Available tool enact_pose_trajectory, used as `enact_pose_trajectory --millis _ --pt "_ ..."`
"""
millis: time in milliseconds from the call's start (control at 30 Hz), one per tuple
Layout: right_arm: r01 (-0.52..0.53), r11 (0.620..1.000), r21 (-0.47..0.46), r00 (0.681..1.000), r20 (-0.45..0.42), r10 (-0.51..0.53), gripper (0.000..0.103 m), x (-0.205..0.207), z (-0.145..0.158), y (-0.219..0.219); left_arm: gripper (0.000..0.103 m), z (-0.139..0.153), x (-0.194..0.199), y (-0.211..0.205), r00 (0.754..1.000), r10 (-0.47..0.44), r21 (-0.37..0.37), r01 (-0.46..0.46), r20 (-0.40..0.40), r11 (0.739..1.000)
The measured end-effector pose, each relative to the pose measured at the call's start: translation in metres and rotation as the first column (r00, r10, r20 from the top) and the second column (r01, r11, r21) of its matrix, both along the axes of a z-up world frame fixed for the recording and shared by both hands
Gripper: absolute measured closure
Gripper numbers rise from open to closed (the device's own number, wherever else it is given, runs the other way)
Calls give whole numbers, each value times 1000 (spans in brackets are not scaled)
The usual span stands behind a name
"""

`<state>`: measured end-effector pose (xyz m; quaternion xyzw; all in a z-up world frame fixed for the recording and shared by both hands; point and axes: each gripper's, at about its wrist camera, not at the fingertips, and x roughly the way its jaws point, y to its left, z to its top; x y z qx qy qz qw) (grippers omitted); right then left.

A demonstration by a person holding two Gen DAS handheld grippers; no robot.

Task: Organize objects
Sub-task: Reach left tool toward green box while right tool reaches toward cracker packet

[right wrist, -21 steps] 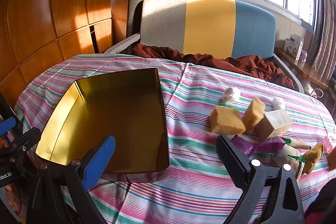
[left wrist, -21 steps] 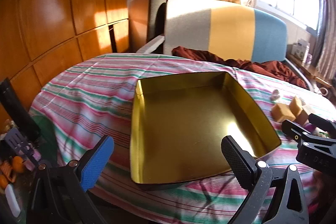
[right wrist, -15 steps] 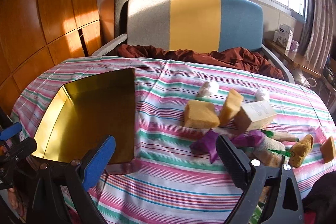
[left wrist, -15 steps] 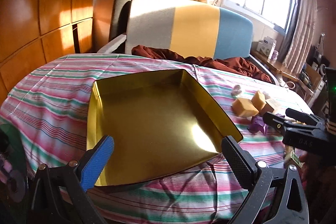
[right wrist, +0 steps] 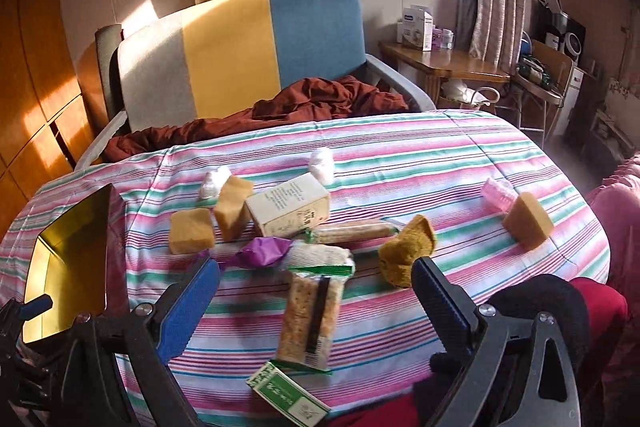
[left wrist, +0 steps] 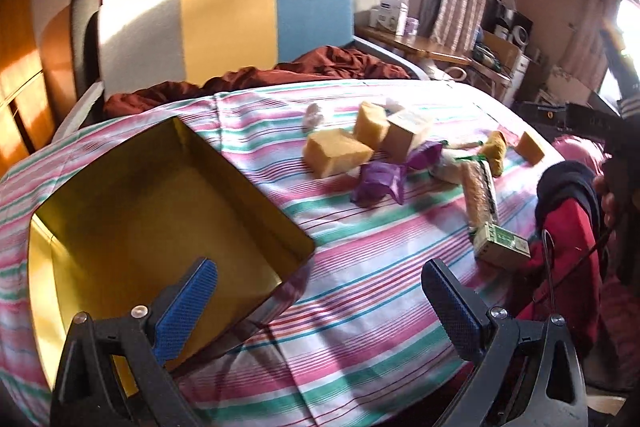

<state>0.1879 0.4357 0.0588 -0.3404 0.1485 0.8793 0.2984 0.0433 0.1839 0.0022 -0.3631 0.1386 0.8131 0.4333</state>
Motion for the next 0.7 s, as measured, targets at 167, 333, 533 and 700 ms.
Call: enact_pose_trajectory --millis 167,333,533,700 --pt "-38 999 21 999 -13 38 5 21 14 -1 0 -5 19 58 977 -210 -33 209 -26 977" --pt "-68 997 40 998 -11 68 5 34 23 -5 0 -20 46 114 925 -379 -64 378 -10 924" --pt "-54 998 22 998 -14 55 5 47 20 0 0 -34 82 155 850 -527 -92 526 7 846" --pt "-39 999 -13 999 -15 38 5 51 11 7 0 -45 96 179 824 -565 -119 565 36 816"
